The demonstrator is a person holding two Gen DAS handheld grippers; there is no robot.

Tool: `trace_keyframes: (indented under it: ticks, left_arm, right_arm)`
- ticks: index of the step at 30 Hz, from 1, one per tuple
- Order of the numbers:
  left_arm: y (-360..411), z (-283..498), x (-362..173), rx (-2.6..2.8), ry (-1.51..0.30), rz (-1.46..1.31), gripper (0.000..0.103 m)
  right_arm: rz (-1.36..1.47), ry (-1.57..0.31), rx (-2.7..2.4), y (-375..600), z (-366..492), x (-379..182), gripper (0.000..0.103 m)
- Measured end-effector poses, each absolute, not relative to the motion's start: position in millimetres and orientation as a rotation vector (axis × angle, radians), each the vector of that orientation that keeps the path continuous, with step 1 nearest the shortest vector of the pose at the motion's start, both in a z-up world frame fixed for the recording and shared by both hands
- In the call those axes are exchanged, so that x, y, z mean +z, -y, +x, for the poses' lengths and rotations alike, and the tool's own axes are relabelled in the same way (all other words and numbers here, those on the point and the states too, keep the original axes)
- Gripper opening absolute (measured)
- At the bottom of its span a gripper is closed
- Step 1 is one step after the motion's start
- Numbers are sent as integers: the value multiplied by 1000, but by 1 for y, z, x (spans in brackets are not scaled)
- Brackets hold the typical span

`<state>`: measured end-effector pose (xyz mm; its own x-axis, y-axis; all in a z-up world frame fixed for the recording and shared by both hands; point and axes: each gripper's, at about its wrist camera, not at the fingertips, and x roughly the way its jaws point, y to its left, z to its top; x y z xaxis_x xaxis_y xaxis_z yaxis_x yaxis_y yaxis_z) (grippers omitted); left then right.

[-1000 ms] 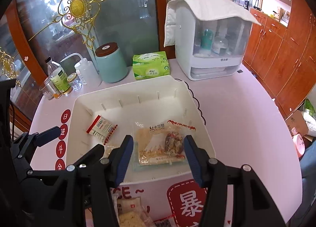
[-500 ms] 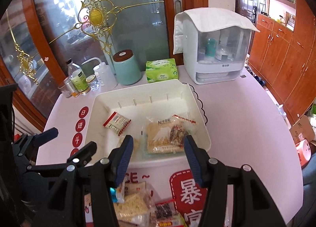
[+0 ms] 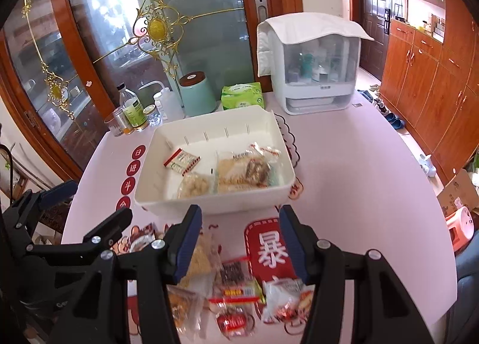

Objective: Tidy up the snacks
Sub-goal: 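Withdraw both open grippers from the tray back to the snack pile, then grasp the clear bag of orange puffed balls with the left gripper while the right grasps the red-label bag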

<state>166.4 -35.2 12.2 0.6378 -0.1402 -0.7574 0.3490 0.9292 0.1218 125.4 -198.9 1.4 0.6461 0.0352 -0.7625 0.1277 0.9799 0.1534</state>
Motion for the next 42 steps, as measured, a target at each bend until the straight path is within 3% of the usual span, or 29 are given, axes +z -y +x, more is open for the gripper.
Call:
trace_keyframes:
  ticks: [16, 33, 42]
  left_arm:
    - [32, 115, -1, -295, -871, 270, 93]
    - [-7, 107, -160, -254, -1253, 158, 93]
    - [-3, 125, -194, -276, -1343, 98, 93]
  right_arm:
    - [166, -934, -19, 214, 62, -36, 56]
    - [227, -1235, 118, 165, 56, -182, 56]
    - [210, -1263, 59, 152, 69, -210, 56]
